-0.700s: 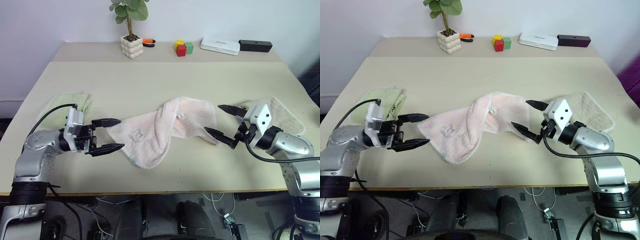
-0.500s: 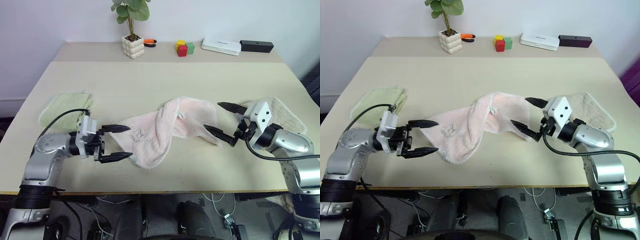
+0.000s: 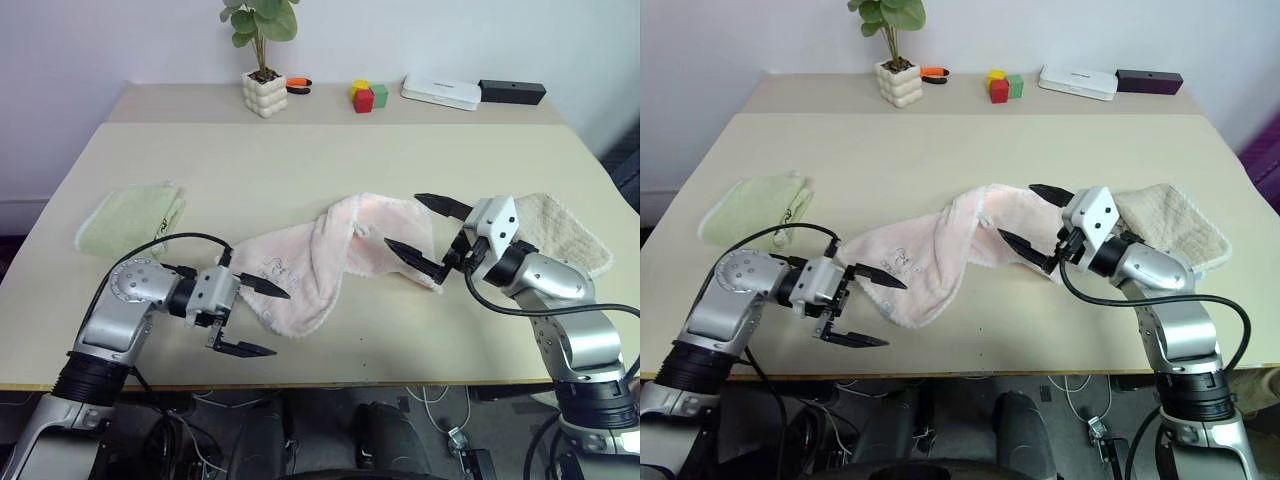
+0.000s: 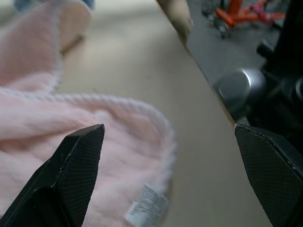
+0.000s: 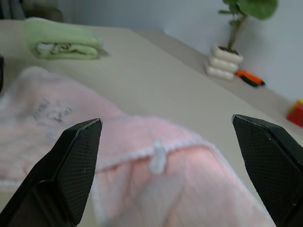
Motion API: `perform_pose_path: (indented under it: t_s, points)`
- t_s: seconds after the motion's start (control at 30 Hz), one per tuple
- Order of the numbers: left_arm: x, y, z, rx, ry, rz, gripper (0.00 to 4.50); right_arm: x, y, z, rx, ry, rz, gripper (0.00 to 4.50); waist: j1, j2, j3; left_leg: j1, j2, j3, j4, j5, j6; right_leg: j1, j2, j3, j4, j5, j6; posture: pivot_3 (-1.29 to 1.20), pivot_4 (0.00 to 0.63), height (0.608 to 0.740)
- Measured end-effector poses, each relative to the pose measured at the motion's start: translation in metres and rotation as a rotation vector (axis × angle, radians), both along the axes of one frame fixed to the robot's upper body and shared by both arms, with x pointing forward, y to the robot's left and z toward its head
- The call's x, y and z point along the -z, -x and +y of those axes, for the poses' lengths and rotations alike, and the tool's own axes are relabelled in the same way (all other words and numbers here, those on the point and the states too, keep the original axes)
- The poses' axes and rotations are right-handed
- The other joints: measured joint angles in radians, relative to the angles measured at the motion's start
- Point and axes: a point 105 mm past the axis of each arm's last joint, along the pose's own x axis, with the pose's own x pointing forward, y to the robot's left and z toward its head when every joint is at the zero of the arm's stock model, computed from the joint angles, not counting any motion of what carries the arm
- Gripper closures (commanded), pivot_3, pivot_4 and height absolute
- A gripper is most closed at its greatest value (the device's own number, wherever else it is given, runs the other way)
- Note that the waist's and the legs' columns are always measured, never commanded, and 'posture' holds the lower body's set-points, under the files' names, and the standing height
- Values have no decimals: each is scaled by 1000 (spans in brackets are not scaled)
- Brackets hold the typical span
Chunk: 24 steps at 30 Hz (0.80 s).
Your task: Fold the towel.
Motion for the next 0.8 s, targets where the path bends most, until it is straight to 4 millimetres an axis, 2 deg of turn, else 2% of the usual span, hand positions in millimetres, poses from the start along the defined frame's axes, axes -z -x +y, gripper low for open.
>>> perform_pose_path:
  t_s: [0.17,0.2,0.27,0.5,0.57,0.63,0.73,0.8]
  points:
    - [17,-4,-15,-33,-10,-25,0,2,-1,16,-19,-34,-1,18,-1,0,0,0,0,0,0,0,0,0,0,0,0,0,0,0,150,735]
    - [20,-4,-17,-38,-10,-20,250,2,0,17,-19,-34,-4,1,-1,0,0,0,0,0,0,0,0,0,0,0,0,0,0,0,150,735]
    - [30,-6,-21,-60,-39,-16,898,-3,1,18,-21,-36,-20,0,-1,0,0,0,0,0,0,0,0,0,0,0,0,0,1,0,150,735]
    - [36,-6,-31,-47,-41,-26,4450,-12,5,23,-3,-44,-62,0,0,1,0,0,0,0,1,0,0,1,0,0,0,0,0,0,150,735]
    - [34,-9,-31,-51,-45,-35,4486,-12,2,21,32,-45,-72,0,-1,1,0,0,0,0,1,0,0,0,0,0,0,0,0,0,150,735]
    - [32,-10,-30,-65,-31,-10,4486,-8,-9,13,105,-40,-59,0,-3,1,0,0,0,0,1,0,0,0,0,0,0,0,0,0,150,735]
    - [18,-12,-24,-116,43,55,4486,4,-41,-12,293,-25,11,0,-5,1,0,0,0,0,1,0,0,0,0,0,1,0,0,0,150,735]
    - [-2,-15,-16,-162,127,91,4486,7,-63,-29,407,-65,86,0,-9,1,0,0,0,0,1,0,0,-1,0,0,2,1,1,0,150,735]
